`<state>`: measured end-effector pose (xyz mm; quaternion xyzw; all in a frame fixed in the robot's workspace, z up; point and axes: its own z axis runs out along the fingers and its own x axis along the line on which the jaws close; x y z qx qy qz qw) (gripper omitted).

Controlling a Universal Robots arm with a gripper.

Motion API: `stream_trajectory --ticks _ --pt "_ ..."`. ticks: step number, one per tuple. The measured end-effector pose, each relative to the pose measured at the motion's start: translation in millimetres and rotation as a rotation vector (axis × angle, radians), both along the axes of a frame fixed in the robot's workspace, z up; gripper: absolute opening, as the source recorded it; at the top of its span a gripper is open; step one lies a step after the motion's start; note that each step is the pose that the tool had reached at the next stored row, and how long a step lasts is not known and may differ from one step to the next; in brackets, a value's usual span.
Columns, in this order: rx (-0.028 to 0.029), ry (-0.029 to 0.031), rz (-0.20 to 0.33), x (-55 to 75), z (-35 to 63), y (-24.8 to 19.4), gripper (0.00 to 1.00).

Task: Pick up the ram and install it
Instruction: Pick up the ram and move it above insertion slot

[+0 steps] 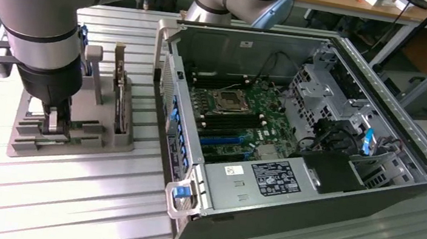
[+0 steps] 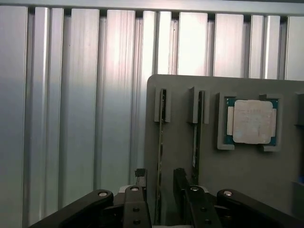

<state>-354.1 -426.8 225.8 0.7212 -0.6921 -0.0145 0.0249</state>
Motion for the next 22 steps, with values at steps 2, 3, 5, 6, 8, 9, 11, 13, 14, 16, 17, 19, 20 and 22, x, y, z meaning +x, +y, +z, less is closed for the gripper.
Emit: stream_trajectory --ticks 2,3,5,6,8,9,11,13,14,16,17,19,20,22 --pt "-0.0001 0.0001 0.0 -0.4 -0.9 -0.5 0.36" --pt "0.0 0.0 0.0 -0.5 -1.6 -0.8 0.36" --pt "0.0 0.0001 0.001 -1.0 -3.9 -2.3 0.36" --pt "-0.0001 0.0001 0.002 -1.2 -4.5 -3.0 0.36" --pt "0.0 0.0 0.006 -1.3 -6.1 -4.0 0.36" --pt "0.0 0.0 0.007 -1.3 -6.6 -4.4 0.36" --pt "0.0066 0.0003 0.013 -1.3 -7.3 -5.1 0.36" --pt "0.0277 -0.0001 0.019 -1.7 -8.0 -6.6 0.36" --pt "0.0302 0.0 0.022 -2.1 -8.5 -8.5 0.36" --pt "0.0334 0.0001 0.025 -2.6 -9.4 -11.6 0.36" --pt "0.0339 -0.0002 0.027 -2.6 -10.6 -11.8 0.36" --pt "0.0338 0.0001 0.03 -2.6 -11.9 -11.9 0.36" --pt "0.0337 0.0001 0.031 -2.6 -12.7 -11.9 0.36" --pt "0.0336 0.0003 0.032 -2.5 -13.5 -11.6 0.36"
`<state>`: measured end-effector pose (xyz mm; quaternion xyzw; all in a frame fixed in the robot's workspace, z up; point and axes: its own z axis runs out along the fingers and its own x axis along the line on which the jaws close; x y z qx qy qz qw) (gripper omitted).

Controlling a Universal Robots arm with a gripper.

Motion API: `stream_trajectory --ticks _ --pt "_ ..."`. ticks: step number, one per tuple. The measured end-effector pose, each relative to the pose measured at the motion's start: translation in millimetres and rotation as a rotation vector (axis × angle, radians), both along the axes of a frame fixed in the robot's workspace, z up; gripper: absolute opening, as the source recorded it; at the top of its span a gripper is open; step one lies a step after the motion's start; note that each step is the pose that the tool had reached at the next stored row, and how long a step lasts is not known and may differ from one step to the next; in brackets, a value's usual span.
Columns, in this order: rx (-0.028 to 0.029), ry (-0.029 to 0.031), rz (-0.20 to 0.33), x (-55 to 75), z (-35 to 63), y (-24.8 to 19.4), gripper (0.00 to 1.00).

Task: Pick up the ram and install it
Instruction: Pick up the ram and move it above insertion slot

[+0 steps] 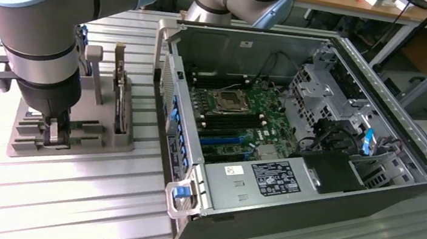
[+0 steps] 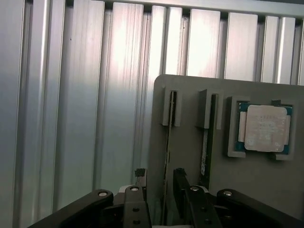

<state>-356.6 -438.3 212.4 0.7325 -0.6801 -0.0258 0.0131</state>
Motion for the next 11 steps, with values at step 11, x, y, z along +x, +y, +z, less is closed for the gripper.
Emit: stream_trajectory --ticks 11 --pt "0.0001 -0.0001 0.002 -0.4 -4.1 4.4 0.35"
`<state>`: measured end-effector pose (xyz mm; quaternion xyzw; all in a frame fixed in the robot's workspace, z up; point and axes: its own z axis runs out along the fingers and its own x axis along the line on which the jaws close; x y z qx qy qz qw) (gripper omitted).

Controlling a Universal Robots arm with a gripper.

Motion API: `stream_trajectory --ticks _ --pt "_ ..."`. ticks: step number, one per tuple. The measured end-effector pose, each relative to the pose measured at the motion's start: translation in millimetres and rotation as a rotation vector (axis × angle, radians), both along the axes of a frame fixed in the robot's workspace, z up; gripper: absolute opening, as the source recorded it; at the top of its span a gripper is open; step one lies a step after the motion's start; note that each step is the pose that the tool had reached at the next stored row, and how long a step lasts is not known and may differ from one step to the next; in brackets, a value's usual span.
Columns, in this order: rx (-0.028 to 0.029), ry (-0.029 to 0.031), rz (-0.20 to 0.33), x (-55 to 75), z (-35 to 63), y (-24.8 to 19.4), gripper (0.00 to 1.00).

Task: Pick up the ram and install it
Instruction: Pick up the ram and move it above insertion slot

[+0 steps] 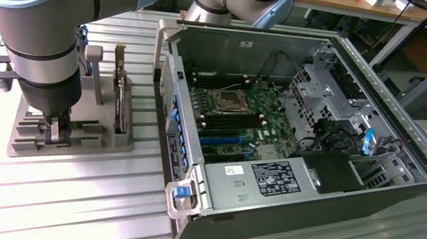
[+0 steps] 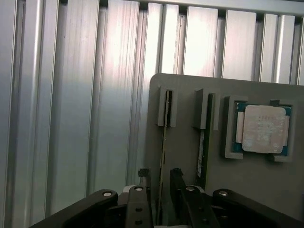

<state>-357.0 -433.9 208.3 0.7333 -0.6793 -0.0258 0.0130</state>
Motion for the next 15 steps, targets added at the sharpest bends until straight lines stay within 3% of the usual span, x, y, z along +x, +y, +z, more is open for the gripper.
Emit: stream_trajectory --ticks 2,3,15 --pt "-0.0001 0.0 0.0 0.0 0.0 0.0 0.16" --pt "0.0 0.0 0.0 0.0 0.0 0.0 0.13" --pt "0.0 -0.0001 0.0 0.0 1.5 0.0 0.13"
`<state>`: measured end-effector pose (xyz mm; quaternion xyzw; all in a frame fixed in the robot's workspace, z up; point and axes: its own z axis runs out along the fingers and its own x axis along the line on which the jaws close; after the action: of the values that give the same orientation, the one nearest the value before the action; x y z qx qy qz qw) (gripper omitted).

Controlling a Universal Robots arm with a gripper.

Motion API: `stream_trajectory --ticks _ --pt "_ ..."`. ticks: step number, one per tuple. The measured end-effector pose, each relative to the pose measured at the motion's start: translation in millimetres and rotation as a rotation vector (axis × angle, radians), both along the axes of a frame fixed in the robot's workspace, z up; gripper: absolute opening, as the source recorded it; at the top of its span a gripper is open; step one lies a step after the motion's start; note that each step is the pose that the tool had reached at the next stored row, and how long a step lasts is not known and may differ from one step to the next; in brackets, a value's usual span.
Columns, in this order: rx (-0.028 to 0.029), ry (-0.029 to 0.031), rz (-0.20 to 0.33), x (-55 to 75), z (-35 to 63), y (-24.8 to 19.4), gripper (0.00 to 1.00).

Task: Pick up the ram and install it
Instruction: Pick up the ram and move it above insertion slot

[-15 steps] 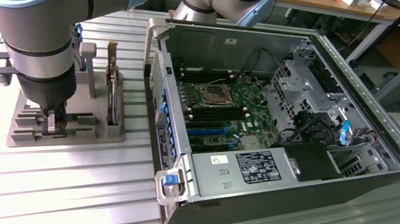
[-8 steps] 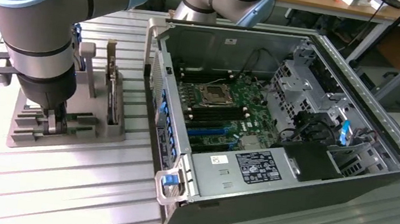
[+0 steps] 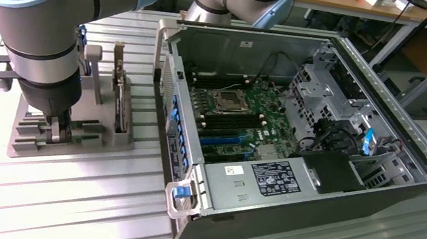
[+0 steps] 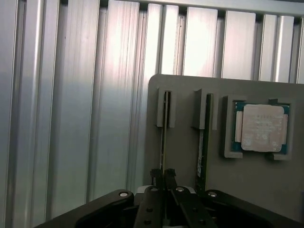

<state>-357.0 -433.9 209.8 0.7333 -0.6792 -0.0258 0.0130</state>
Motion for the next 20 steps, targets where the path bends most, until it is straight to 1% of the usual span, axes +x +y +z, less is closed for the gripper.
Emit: stream_trajectory --ticks 8,20 --pt "0.0 0.0 0.0 0.0 8.5 0.0 0.13" --pt "-0.0001 0.0001 0.0 0.0 15.3 0.0 0.13"
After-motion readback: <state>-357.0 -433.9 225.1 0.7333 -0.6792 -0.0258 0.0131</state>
